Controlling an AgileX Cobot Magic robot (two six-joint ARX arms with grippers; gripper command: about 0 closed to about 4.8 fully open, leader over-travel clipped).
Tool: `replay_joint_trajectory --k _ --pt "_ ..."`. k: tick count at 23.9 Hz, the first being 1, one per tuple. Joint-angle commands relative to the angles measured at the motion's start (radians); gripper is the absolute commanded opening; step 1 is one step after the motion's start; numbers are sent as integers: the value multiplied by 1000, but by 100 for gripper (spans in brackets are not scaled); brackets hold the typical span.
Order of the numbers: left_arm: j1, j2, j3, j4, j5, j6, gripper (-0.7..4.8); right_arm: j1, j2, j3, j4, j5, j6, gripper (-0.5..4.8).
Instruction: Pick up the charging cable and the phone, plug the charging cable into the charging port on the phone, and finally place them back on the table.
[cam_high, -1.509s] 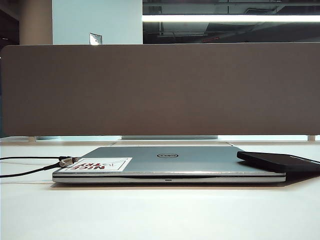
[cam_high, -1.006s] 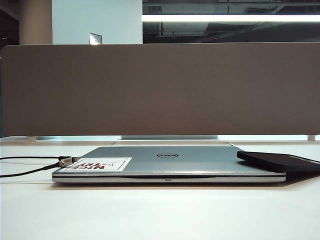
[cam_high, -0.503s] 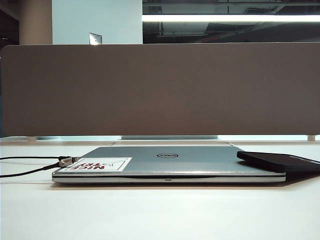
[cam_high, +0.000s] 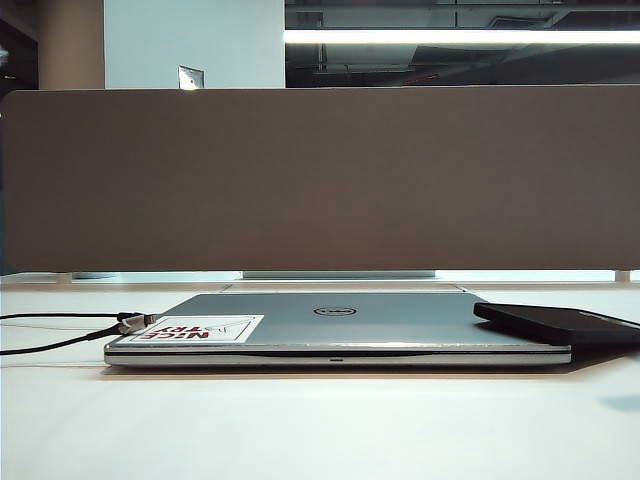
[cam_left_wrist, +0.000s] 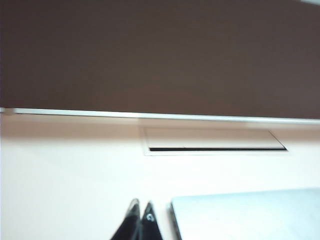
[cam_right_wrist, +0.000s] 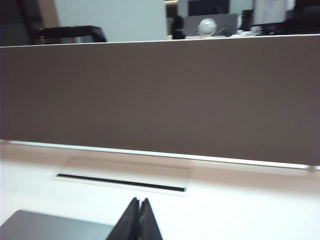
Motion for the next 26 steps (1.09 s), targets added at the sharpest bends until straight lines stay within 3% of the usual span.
replay_joint_trajectory --k 1,12,16,20,26 --pt "-34 64 40 7 0 65 -6 89 8 9 10 10 2 -4" --pt "-178 169 48 -2 0 151 -6 392 8 9 -111 94 -5 -4" --pt "-181 208 48 -16 0 228 -5 532 8 8 -185 97 -10 -4" --pt "-181 216 46 -87 0 333 -5 693 8 8 -277 140 -131 -4" --pt "-181 218 -1 -120 0 367 -5 829 8 0 -344 212 -139 -4"
